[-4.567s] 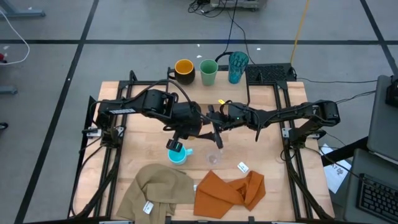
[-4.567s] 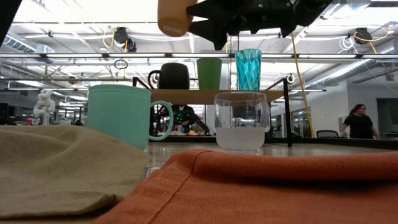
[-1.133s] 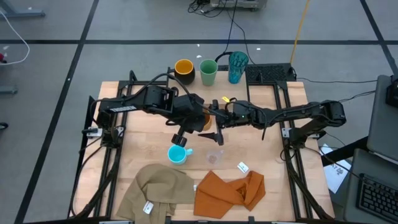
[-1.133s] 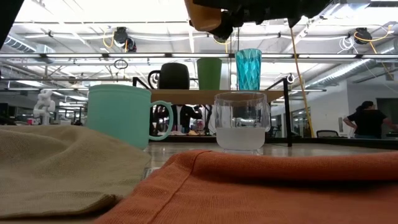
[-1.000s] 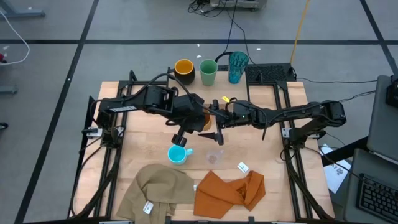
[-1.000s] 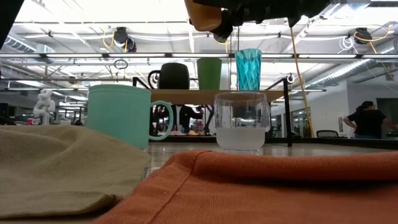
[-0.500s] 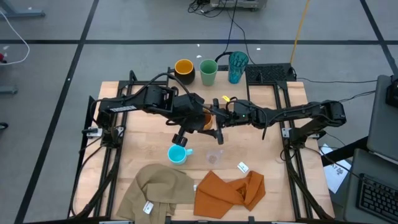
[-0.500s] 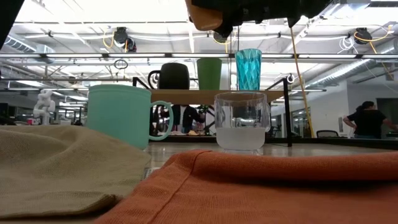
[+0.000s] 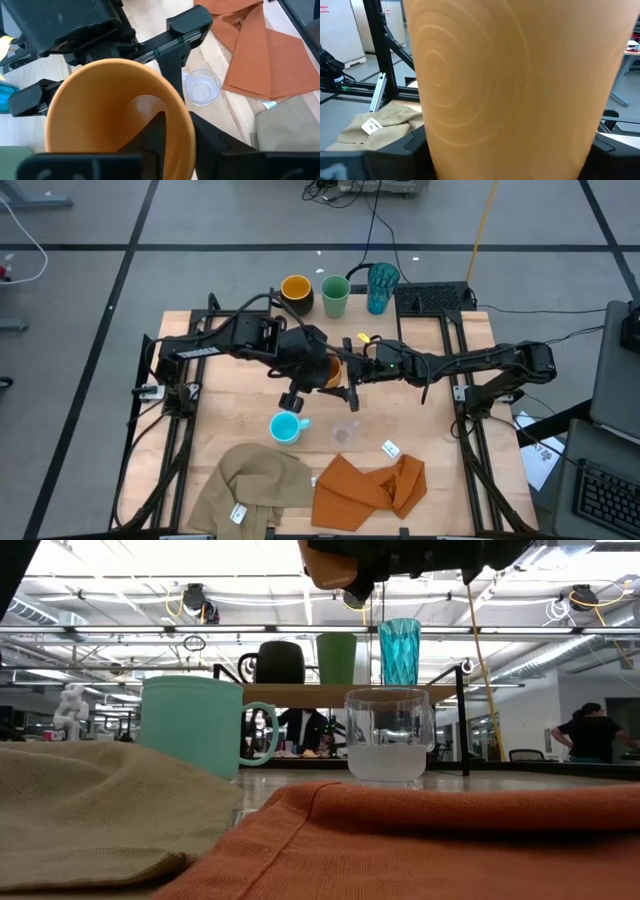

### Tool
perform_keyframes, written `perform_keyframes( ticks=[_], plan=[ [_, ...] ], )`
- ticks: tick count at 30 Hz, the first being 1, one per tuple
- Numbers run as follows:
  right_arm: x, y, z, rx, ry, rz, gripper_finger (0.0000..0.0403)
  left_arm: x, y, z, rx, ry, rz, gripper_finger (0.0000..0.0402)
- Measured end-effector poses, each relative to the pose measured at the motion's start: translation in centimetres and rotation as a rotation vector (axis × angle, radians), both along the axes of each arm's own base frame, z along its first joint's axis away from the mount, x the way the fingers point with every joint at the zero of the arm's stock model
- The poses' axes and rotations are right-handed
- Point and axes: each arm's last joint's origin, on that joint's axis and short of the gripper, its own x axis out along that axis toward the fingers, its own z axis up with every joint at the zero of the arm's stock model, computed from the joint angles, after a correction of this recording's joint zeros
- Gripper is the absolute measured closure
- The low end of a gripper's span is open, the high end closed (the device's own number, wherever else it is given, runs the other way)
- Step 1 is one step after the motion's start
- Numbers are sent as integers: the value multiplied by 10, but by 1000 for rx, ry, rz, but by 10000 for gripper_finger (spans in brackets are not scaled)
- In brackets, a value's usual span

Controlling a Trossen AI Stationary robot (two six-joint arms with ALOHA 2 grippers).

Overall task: Stack small to large cups/mugs on shelf
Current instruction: Put the orange cup on the shelf

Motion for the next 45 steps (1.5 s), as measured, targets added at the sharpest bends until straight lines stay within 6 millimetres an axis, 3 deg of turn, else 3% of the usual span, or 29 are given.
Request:
perform_keyframes(
  ticks=[9,17,26,35,40,45],
  plan=[
    [0,-1,2,-19,-18,-29,120,-6,5,8,37,-32,45,247],
    [0,-1,4,-32,-29,-22,120,-40,7,40,56,-140,91,204],
    [-9,-4,12,-72,-23,-102,120,-112,4,74,-1,-178,302,201],
    [-41,-8,43,-161,-41,-308,120,-207,-28,101,-87,-326,389,202],
    [-62,-9,53,-183,-69,-418,120,-246,-42,90,-57,-408,405,202],
    [-84,-16,46,-158,-101,-522,120,-266,-49,44,-55,-389,457,202]
  ],
)
